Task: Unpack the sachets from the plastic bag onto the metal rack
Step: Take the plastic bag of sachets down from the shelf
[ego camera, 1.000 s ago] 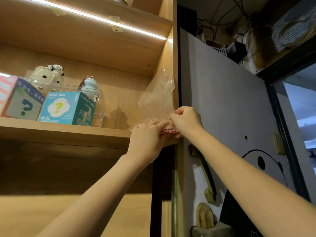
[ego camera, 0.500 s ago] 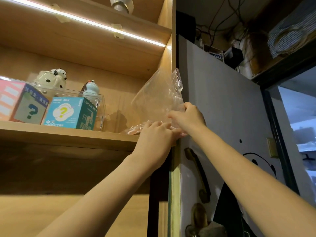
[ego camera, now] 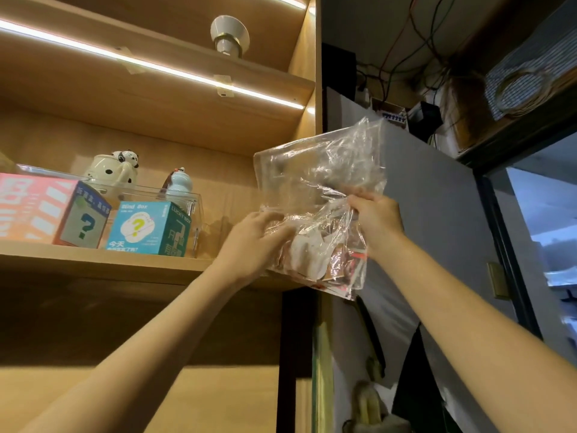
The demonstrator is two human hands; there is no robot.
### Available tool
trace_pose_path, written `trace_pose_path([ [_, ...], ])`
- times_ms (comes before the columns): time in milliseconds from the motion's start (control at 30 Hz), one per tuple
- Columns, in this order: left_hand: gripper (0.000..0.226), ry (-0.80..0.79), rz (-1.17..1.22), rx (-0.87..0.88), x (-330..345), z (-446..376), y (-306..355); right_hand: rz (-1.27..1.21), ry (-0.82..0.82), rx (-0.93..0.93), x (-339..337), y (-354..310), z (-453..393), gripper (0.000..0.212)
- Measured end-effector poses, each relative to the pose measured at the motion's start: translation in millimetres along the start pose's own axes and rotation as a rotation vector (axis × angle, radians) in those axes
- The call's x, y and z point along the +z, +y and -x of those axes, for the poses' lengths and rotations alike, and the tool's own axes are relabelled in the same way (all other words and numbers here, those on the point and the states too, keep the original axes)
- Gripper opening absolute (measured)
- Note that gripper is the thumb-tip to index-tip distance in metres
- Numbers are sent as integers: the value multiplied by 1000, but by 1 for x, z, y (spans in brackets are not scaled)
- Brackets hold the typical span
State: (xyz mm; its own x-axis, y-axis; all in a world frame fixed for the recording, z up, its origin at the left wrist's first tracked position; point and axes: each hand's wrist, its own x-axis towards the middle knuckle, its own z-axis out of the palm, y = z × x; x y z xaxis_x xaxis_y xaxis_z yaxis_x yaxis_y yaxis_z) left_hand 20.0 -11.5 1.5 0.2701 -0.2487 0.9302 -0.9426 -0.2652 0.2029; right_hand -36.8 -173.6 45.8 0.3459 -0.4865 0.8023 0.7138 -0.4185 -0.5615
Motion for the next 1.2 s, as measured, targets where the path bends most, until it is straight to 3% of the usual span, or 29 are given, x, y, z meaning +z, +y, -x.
trace_pose_path([
  [133, 77, 62, -28, -264, -14, -7, -19, -98, -127, -23, -12, -19, 4, 26],
  [400, 130, -104, 436, -427, -35, -3, -11, -336, -239, -35, -36, -40, -4, 19],
  [433, 129, -152, 509, -448, -37, -2, -7, -391, -266, -19, -38, -42, -2, 17],
  [467, 112, -199, 570, -446, -38, 0, -1, -432, -295, 1, -40, -43, 1, 13],
  [567, 30, -281, 657, -390, -31, 7, 5, -515, -403, 71, -44, -41, 12, 21],
  [633, 6, -258, 717, -405, -27, 19, 15, -519, -437, 101, -46, -34, 18, 30],
  [800, 14, -209, 918, -514, -31, 46, 7, -514, -450, 199, -60, -14, 41, 24],
  [1000, 38, -263, 918, -592, -38, 96, -7, -490, -448, 366, -67, 24, 88, 27],
  [1133, 35, -231, 882, -611, -40, 145, -13, -536, -459, 481, -72, 53, 134, 25],
  [1200, 57, -230, 869, -616, -42, 174, -14, -508, -469, 522, -76, 68, 158, 30],
])
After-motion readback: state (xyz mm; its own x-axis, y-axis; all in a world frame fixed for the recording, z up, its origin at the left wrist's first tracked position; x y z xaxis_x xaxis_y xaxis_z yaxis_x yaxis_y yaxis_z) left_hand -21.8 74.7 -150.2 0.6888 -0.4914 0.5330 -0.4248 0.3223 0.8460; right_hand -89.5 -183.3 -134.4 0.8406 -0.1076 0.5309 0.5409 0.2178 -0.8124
